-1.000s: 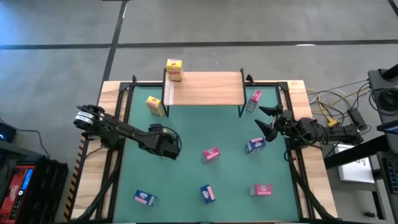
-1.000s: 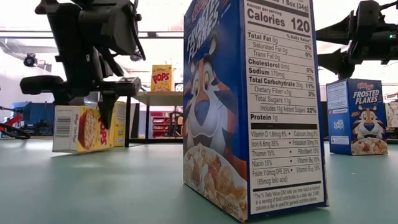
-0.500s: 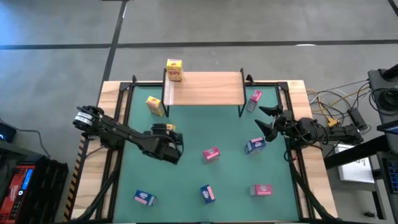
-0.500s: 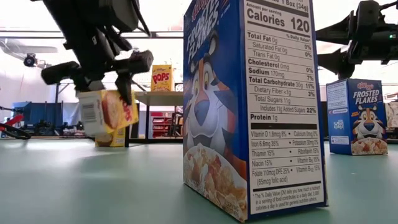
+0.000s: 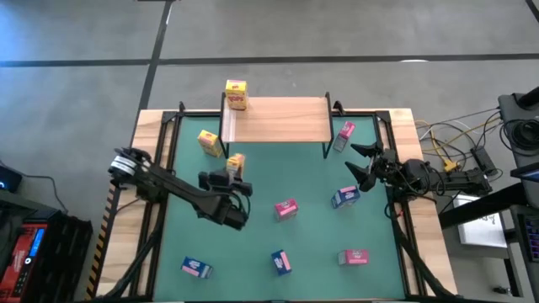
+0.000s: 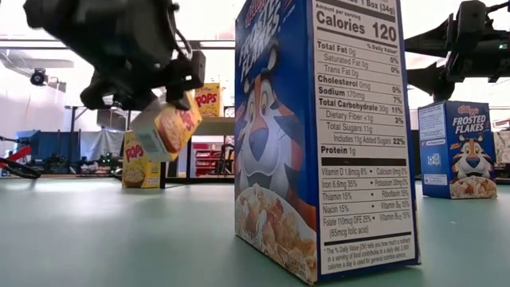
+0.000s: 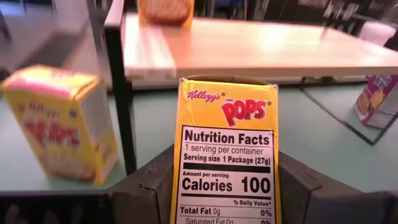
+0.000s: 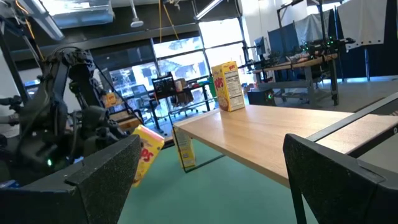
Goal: Stack cereal on shelf
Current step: Put the bottom yellow cereal box on the shelf
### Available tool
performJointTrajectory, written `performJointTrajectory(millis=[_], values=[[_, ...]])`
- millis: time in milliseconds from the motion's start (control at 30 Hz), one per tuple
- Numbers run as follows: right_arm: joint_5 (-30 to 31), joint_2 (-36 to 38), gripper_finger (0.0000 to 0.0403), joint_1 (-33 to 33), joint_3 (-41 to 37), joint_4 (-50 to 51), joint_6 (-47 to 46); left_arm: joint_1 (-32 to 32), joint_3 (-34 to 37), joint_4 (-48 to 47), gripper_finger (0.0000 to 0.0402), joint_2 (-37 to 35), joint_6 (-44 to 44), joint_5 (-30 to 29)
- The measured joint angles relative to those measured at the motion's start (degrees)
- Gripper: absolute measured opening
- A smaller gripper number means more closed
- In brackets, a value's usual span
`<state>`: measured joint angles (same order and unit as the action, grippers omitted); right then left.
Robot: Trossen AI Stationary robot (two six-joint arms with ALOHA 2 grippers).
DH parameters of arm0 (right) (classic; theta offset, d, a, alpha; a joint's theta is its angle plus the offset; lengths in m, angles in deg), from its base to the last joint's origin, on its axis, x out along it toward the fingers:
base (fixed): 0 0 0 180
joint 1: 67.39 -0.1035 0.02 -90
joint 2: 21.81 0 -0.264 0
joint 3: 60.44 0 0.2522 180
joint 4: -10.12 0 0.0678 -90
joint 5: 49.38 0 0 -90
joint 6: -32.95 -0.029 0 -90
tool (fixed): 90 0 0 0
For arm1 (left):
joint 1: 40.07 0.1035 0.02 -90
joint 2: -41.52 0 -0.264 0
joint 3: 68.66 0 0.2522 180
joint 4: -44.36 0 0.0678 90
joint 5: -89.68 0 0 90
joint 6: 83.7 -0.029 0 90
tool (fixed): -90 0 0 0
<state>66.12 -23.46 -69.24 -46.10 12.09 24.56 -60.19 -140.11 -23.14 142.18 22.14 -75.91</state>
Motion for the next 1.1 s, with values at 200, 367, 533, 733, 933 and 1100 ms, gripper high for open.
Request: performJointTrajectory(millis=[200,367,533,733,933,1100], values=[[0.0,0.0,0.0384,0.0,0.0,0.0,0.0,0.0,0.0,-0.5,0.0164,6.8,4.9,-8.1],[0.0,0.0,0.0384,0.0,0.0,0.0,0.0,0.0,0.1,-2.0,0.0168,10.7,10.6,-10.2],[0.0,0.0,0.0384,0.0,0.0,0.0,0.0,0.0,0.6,-3.3,0.0169,12.7,15.8,-11.6],[0.0,0.0,0.0384,0.0,0.0,0.0,0.0,0.0,0.8,-3.3,0.0169,13.5,17.7,-11.9],[0.0,0.0,0.0384,0.0,0.0,0.0,0.0,0.0,0.8,-3.1,0.0169,13.5,17.7,-10.3],[0.0,0.0,0.0384,0.0,0.0,0.0,0.0,-0.1,0.9,-2.7,0.0169,13.5,17.8,-8.6]])
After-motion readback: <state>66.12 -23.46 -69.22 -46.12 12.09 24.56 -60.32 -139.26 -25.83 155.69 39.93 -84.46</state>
